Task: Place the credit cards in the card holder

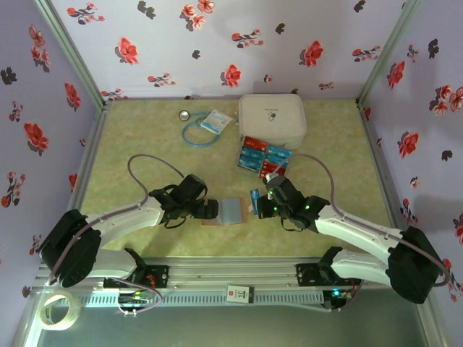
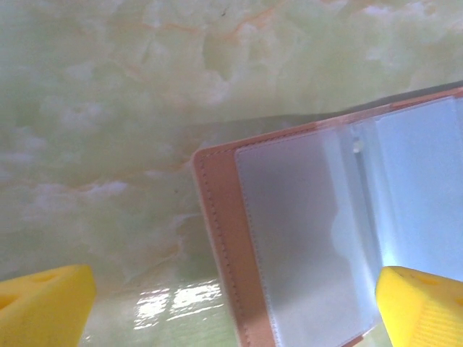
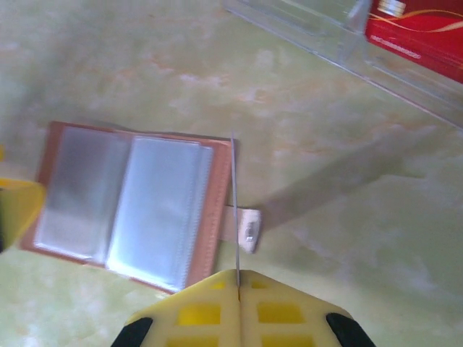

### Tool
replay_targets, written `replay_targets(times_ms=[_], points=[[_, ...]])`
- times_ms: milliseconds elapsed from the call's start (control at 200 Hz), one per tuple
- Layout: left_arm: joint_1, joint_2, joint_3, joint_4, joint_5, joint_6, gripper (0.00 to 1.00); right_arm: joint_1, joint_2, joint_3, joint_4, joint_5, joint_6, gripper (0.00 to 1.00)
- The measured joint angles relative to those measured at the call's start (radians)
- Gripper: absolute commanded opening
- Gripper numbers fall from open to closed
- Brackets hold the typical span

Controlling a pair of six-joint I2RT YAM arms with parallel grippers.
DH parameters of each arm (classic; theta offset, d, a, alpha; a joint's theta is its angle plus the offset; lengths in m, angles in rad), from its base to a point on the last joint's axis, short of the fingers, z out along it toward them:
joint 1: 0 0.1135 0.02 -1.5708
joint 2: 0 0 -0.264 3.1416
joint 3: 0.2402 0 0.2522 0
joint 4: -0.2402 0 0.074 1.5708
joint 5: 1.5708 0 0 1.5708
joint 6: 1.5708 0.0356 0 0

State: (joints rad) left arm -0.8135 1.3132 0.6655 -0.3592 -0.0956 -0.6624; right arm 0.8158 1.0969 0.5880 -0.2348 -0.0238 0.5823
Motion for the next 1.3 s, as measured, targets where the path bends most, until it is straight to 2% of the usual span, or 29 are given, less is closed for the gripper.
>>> replay_targets(times_ms=[235,575,950,1300], points=[[0.0,0.0,0.0,-0.043,-0.028,0.015,1.0,0.0,-0.012,-0.004,0.18,-0.113,0.097,0.0],[0.0,0.0,-0.028,-0.068,-0.056,0.014,1.0,0.035,0.143,-0.051,0.446,-0.177,0.209,0.0],[0.0,0.003,-0.048,-0.073,-0.071,0.014,1.0,0.051,0.226,-0.084,0.602,-0.183,0.245,0.0],[0.0,-0.038,-0.042,-0.092,-0.071,0.014,1.0,0.058,0.247,-0.116,0.663,-0.183,0.267,0.0]])
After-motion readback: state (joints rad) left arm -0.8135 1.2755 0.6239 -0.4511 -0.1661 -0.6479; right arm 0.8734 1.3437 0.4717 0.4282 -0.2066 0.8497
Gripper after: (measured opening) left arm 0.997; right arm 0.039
